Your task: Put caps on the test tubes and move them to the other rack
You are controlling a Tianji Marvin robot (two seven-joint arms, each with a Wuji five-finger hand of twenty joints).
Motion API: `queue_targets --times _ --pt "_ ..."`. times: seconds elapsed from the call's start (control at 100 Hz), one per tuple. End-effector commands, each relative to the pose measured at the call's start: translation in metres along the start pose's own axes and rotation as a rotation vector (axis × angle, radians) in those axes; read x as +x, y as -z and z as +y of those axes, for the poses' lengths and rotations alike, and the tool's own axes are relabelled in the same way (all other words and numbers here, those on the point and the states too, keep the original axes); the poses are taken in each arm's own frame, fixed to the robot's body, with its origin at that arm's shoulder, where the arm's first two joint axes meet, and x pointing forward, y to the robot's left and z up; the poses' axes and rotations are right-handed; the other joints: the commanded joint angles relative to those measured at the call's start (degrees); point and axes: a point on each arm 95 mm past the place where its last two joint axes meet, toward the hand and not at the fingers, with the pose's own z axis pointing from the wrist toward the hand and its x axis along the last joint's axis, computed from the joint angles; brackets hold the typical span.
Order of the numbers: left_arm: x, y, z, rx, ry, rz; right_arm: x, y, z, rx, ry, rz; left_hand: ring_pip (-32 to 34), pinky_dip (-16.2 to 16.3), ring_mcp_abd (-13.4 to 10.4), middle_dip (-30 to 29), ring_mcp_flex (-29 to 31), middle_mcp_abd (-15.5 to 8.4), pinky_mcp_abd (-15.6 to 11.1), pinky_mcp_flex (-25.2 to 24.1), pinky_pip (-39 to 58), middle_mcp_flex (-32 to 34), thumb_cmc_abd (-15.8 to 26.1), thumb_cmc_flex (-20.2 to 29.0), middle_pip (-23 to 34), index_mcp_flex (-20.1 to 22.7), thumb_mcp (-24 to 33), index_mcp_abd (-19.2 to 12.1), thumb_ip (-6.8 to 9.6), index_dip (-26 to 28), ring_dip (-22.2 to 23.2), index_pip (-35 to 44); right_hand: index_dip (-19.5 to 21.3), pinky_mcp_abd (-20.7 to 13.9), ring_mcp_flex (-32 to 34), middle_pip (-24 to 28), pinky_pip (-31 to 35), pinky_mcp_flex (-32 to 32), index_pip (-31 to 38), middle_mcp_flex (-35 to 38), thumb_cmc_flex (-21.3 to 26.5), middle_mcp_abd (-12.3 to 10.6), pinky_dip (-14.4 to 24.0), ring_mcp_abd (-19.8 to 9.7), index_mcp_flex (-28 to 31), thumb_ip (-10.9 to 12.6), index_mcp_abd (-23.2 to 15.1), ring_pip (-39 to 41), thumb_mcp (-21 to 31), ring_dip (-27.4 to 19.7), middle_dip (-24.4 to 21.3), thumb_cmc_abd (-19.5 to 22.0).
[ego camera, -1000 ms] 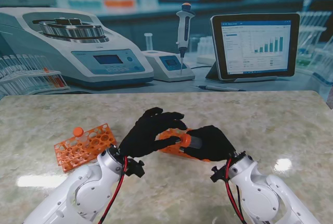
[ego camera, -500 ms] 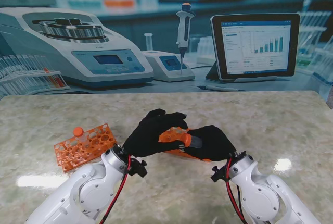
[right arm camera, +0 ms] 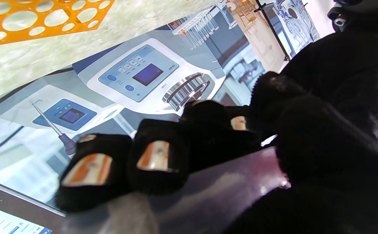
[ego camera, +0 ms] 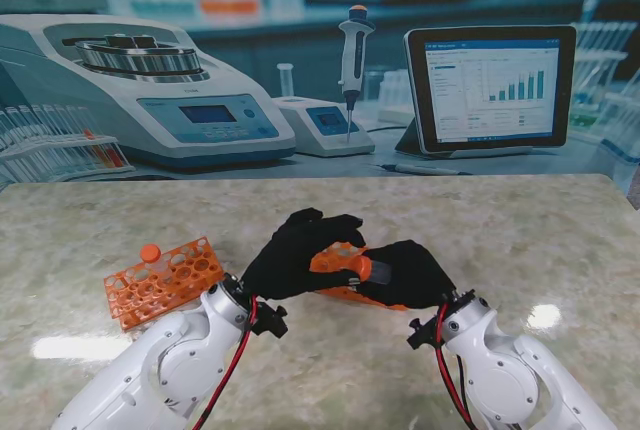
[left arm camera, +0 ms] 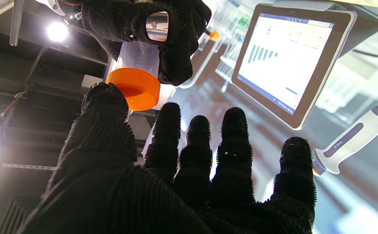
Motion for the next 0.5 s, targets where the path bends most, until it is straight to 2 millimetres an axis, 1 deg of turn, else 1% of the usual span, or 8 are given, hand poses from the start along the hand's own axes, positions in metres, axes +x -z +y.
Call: queue_targets --times 0.0,0.06,0.11,0.17,0.2,0.49 --pt "0.0024 0.0011 0.0045 -0.010 0.007 0.002 0.0062 -0.0010 -0.0030 0.002 -0.010 0.012 0.2 0.5 -0.2 0.7 -0.2 0.2 0.5 -0.5 1.2 -1.7 0.0 0.2 0.0 -1.5 1.8 0.5 -0.62 0.8 0.6 0.8 1.4 -3.5 1.1 0.5 14.7 3.6 3.2 2.3 0.6 -0.8 3.4 -7.2 2.6 -1.0 -1.0 10.7 -0.1 3.7 1.0 0.9" --pt "0.0032 0.0019 0.0039 -0.006 0.008 0.005 0.0062 -0.0010 -0.0030 0.002 -0.011 0.012 0.2 0.4 -0.1 0.6 -0.3 0.3 0.5 -0.5 1.2 -1.8 0.7 0.1 -0.1 -1.5 2.0 0.5 -0.63 0.8 0.7 0.7 1.4 -3.5 1.1 0.5 14.7 3.6 3.2 2.3 0.6 -1.1 3.4 -7.2 2.6 -1.0 -1.0 10.7 -0.1 3.7 1.0 0.9" --pt "0.0041 0.0029 0.0034 0.001 0.009 0.004 0.0062 -0.0010 -0.0030 0.002 -0.011 0.012 0.1 0.4 -0.1 0.6 -0.4 0.5 0.3 -0.6 1.2 -2.0 2.1 0.2 -0.2 -1.7 2.2 0.7 -0.58 0.6 0.7 0.3 1.4 -3.5 1.1 0.5 14.7 3.6 3.2 2.3 0.6 -1.0 3.4 -7.2 2.6 -1.0 -1.0 10.7 -0.1 3.7 1.0 0.9" --pt "0.0053 0.0041 0.0027 0.010 0.010 0.002 0.0061 -0.0011 -0.0030 0.002 -0.010 0.012 0.1 0.4 0.0 0.6 -0.7 0.7 0.1 -0.9 1.1 -2.4 4.8 0.0 -0.4 -2.0 2.4 1.0 -0.51 0.2 0.7 -0.4 1.4 -3.5 1.1 0.5 14.7 3.6 3.2 2.3 0.7 -0.9 3.4 -7.2 2.6 -1.0 -1.0 10.7 -0.1 3.7 1.0 0.9" --pt "0.0061 0.0047 0.0024 0.014 0.011 0.001 0.0062 -0.0012 -0.0031 0.002 -0.011 0.011 0.2 0.5 0.0 0.6 -0.9 0.8 0.0 -1.0 1.1 -2.6 5.3 0.3 -0.5 -1.9 1.9 1.1 -0.42 -0.4 0.9 -1.4 1.4 -3.5 1.1 0.5 14.7 3.6 3.2 2.3 0.6 -1.0 3.4 -7.2 2.6 -1.0 -1.0 10.7 -0.1 3.7 1.0 0.9" --pt "0.0081 0.0084 0.0001 0.018 -0.003 0.002 0.0063 -0.0030 -0.0045 0.008 -0.011 0.011 0.0 0.5 0.3 0.6 -1.1 1.1 0.5 -1.3 0.9 -2.6 3.9 -1.6 -0.8 -1.6 -0.5 1.4 -0.31 -0.9 1.0 -2.2 1.4 -3.5 1.1 0.5 14.7 3.6 3.2 2.3 0.7 -0.9 3.4 -7.2 2.6 -1.0 -1.0 10.7 0.0 3.7 1.0 0.9"
